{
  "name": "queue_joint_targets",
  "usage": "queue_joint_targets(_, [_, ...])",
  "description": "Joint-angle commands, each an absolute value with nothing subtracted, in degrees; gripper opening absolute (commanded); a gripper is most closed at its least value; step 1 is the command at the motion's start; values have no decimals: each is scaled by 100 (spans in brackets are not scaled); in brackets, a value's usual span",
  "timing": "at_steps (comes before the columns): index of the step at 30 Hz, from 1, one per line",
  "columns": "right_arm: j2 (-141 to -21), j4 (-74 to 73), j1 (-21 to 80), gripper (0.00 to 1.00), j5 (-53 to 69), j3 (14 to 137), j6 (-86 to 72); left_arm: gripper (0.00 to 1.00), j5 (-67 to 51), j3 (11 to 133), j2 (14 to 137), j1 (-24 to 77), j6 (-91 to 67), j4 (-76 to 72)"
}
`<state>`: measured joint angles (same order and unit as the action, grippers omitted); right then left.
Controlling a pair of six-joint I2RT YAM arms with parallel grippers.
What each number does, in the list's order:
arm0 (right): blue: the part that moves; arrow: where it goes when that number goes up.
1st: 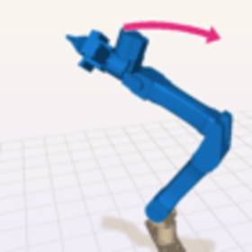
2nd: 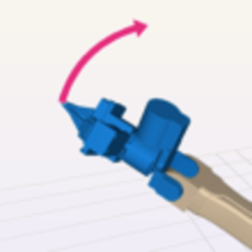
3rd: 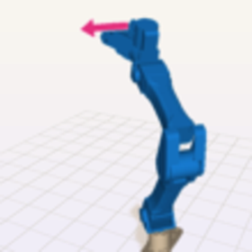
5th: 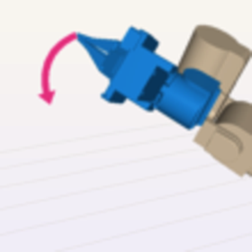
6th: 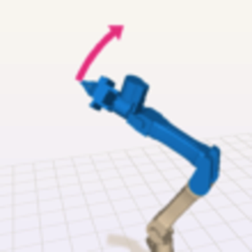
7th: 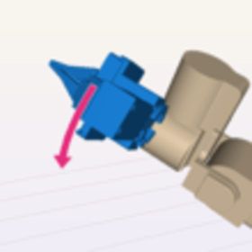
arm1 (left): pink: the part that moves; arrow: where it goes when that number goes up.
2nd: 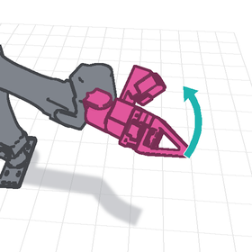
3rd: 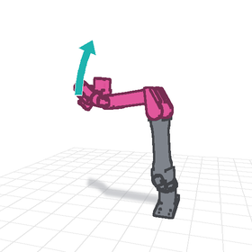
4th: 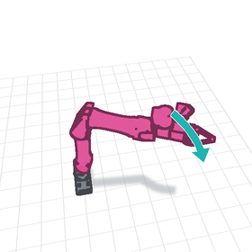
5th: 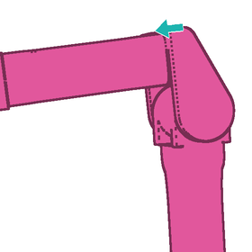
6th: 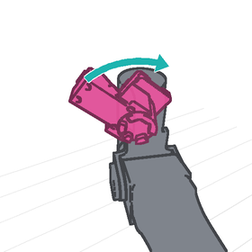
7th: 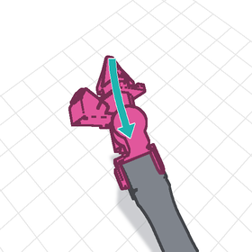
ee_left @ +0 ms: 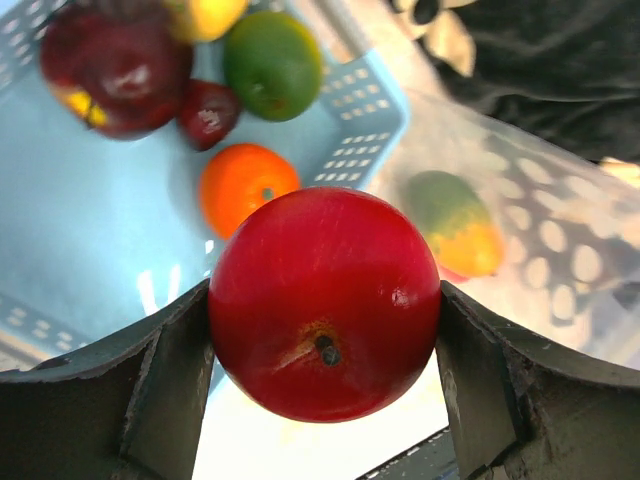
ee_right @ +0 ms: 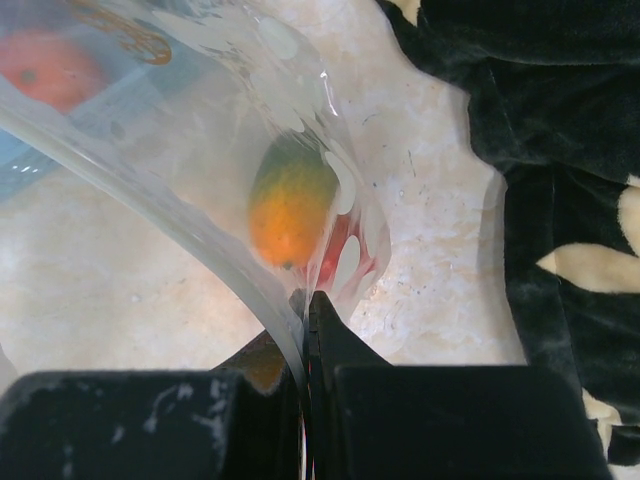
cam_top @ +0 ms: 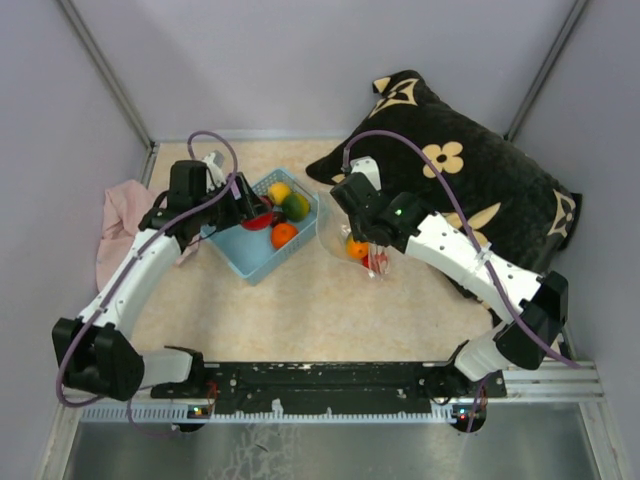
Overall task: Place the food in the zip-top bag and seal the zipper
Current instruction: Place the fake fruit in the zipper food storage bag.
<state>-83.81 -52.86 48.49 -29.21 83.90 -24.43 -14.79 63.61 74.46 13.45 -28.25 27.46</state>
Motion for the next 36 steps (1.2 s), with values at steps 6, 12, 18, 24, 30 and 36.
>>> queue_joint_targets(6, [-8420, -5077, 4885, 0, -2825, 8679, -2350, 54, -2326, 5984, 6409, 1856, -2595, 1188])
queue_joint_targets(12, [-8420, -5074, 4878, 0, -2775, 8695, -2363, 57, -2369, 5627, 5860, 2498, -2012, 389])
queue_joint_targets(18, [-8425, -5071, 4899, 0, -2724, 8714, -2380, 58, -2652, 5269, 5658, 3188, -1631, -493])
queue_joint_targets(24, [-8428, -5055, 4901, 0, -2645, 8721, -2406, 58, -2649, 5230, 5930, 3790, -1304, -925])
queue_joint_targets(30, [-8429, -4956, 4900, 0, -2463, 8714, -2443, 58, -2631, 5035, 6262, 4081, -875, -1644])
queue_joint_targets(36, [-8399, -4883, 4898, 0, -2323, 8746, -2469, 58, -2394, 4860, 6542, 4170, -286, -1742])
